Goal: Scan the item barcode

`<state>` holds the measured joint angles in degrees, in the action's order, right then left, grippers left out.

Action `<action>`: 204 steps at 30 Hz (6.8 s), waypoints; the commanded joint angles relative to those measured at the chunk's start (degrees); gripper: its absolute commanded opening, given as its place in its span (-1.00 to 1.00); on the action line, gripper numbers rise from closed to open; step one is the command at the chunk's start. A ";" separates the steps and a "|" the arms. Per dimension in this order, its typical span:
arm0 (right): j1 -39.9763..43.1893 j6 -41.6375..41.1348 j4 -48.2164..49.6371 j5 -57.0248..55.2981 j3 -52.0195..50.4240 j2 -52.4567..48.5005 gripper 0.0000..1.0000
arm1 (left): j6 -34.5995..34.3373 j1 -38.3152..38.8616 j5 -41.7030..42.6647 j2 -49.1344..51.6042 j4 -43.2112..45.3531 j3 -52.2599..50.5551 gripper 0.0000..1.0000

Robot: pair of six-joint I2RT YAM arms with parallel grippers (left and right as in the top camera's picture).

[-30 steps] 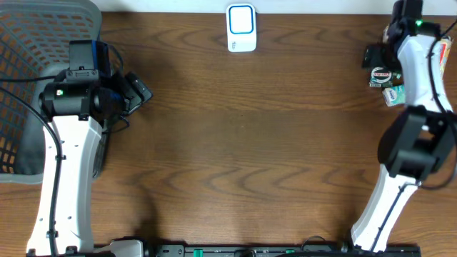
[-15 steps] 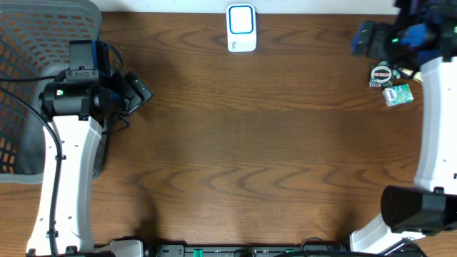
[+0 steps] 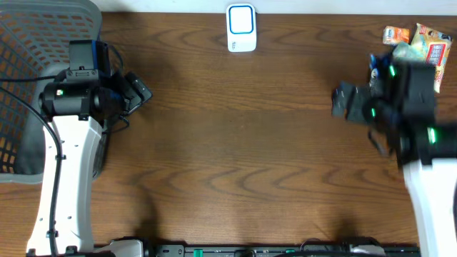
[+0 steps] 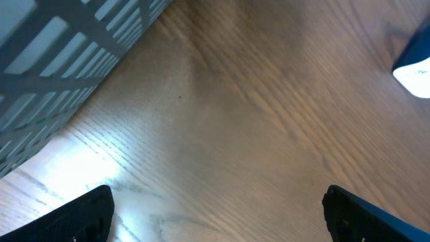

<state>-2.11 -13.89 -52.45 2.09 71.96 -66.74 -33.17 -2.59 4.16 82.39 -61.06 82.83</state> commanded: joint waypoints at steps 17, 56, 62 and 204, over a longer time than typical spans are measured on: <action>0.09 -5.86 -11.19 2.27 -18.53 16.15 0.98 | -0.07 -0.28 -0.79 0.04 0.02 -0.09 0.95; 0.09 2.64 3.08 4.46 -29.90 24.20 0.99 | -0.07 -0.28 -0.79 0.04 0.02 -0.09 0.96; 0.09 3.80 14.08 4.52 -39.58 34.29 0.98 | -0.04 -0.28 -0.76 0.02 0.02 -0.09 0.96; -0.02 10.80 48.35 2.73 -71.67 66.47 0.99 | -0.07 -0.28 -0.79 0.04 0.02 -0.09 0.96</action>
<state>-2.26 -3.81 -3.68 5.56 0.38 -0.73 -33.17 -2.59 4.10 82.39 -61.06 82.83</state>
